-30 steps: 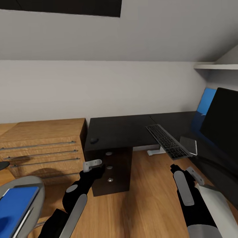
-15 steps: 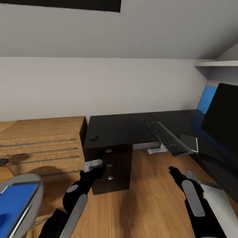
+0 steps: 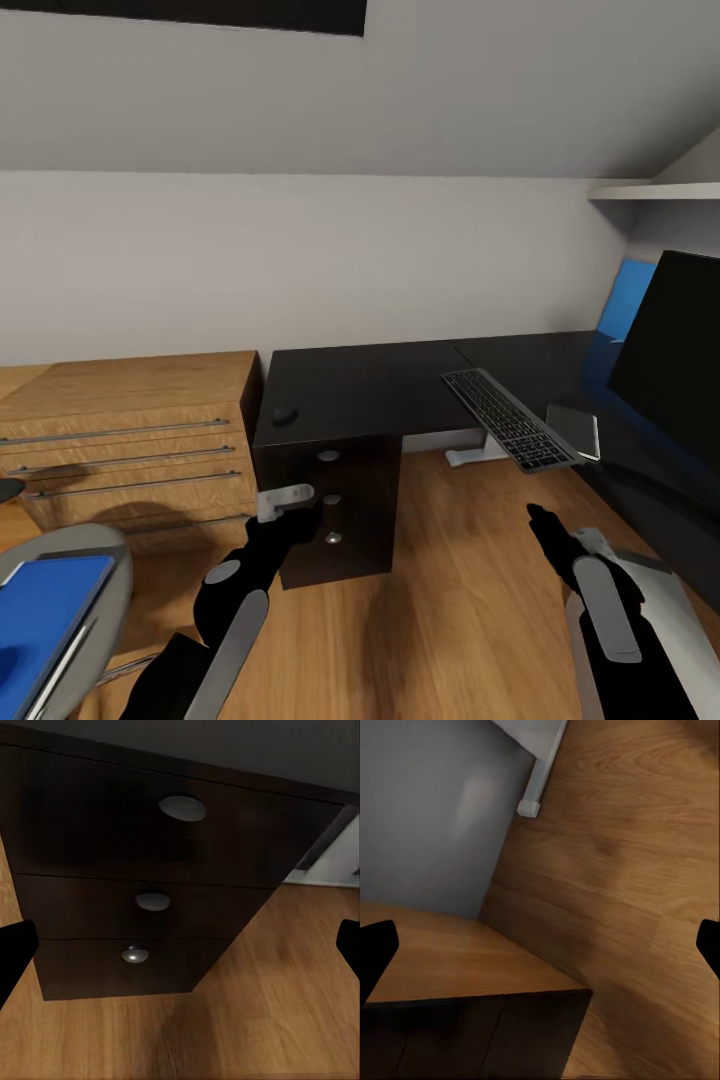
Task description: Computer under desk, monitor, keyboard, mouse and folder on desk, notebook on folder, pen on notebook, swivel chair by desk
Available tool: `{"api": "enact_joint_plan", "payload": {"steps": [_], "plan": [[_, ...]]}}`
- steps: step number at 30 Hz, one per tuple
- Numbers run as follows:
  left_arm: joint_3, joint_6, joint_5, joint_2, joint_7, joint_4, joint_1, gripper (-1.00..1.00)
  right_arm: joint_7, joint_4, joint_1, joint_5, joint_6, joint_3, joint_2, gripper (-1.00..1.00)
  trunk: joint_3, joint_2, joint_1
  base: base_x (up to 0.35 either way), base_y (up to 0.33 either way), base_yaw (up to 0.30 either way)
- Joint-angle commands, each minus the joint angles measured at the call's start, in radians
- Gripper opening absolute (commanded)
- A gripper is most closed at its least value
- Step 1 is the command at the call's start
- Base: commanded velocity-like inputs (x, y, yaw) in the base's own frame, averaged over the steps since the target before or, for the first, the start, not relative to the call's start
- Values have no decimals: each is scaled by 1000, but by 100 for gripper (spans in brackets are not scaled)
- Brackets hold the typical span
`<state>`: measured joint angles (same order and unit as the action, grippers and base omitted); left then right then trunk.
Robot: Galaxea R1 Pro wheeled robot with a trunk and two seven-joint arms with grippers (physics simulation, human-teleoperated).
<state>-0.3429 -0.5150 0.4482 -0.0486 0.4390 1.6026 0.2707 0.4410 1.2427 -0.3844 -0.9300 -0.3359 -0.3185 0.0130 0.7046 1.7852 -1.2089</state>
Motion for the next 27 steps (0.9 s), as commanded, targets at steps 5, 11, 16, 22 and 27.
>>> {"api": "enact_joint_plan", "payload": {"steps": [5,11,16,22,27], "plan": [[-18,-2,10,1,9,-7,1,100,-202,-74,-1,-7,-6,-50,2,100,1,1,0,0,0,0],[-35,-3,11,3,8,-25,1,100,-388,-83,0,-5,-13,-98,8,100,1,1,0,0,0,0],[-58,-3,10,3,6,-44,1,100,-468,-86,1,-4,-15,-108,30,100,1,1,0,0,0,0],[-73,-4,11,3,6,-55,1,100,-496,-92,1,-5,-10,-113,52,100,1,1,0,0,0,0],[-75,-1,11,3,6,-73,1,100,-499,-92,1,-6,-9,-114,56,100,1,1,0,0,0,0]]}}
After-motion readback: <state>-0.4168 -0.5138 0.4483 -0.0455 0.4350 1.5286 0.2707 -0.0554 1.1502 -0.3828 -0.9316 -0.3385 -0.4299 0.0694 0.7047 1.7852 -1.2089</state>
